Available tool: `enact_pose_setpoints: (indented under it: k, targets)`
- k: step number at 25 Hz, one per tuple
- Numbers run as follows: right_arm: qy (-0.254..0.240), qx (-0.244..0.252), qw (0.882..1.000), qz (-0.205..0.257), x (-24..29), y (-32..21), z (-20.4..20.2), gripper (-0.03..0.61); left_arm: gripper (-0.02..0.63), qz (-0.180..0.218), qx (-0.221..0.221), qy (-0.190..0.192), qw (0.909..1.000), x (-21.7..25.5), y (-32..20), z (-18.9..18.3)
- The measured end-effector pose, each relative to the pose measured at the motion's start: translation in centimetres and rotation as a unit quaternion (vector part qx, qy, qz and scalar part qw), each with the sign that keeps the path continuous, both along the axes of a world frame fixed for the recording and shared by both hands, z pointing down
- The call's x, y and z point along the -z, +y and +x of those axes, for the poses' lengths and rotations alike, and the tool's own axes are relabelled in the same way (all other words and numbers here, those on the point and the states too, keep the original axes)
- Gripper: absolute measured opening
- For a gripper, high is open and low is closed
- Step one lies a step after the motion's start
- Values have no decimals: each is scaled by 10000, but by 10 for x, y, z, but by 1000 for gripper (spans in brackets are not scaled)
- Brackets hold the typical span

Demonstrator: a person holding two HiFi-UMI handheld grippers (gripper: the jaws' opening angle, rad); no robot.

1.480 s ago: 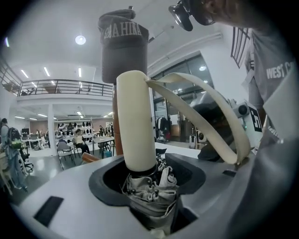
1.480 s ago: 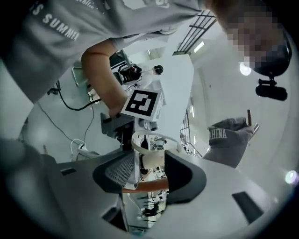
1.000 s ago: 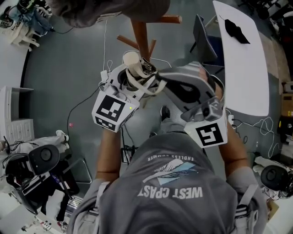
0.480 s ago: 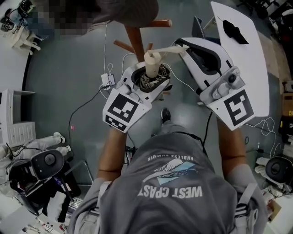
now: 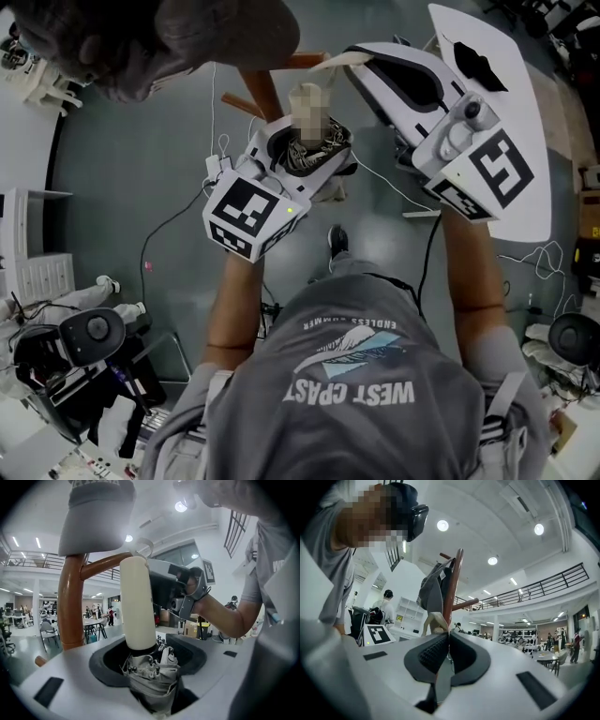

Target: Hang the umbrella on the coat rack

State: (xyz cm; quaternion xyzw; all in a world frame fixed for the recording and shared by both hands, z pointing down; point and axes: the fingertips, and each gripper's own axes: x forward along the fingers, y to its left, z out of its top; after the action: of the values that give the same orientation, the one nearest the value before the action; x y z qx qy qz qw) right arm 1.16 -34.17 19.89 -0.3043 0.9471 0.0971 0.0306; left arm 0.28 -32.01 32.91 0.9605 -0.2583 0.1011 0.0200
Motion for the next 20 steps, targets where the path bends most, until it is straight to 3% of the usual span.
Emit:
enact_pose_setpoints:
  k: [5, 20]
  targets:
    - [-146, 270, 9989, -342, -3, -14, -12, 29, 249, -138, 97, 117, 9998, -3, -9, -10]
    - [-66, 468, 9963, -722, -30, -28, -15, 29, 249, -338, 372, 58, 9987, -21, -11, -9]
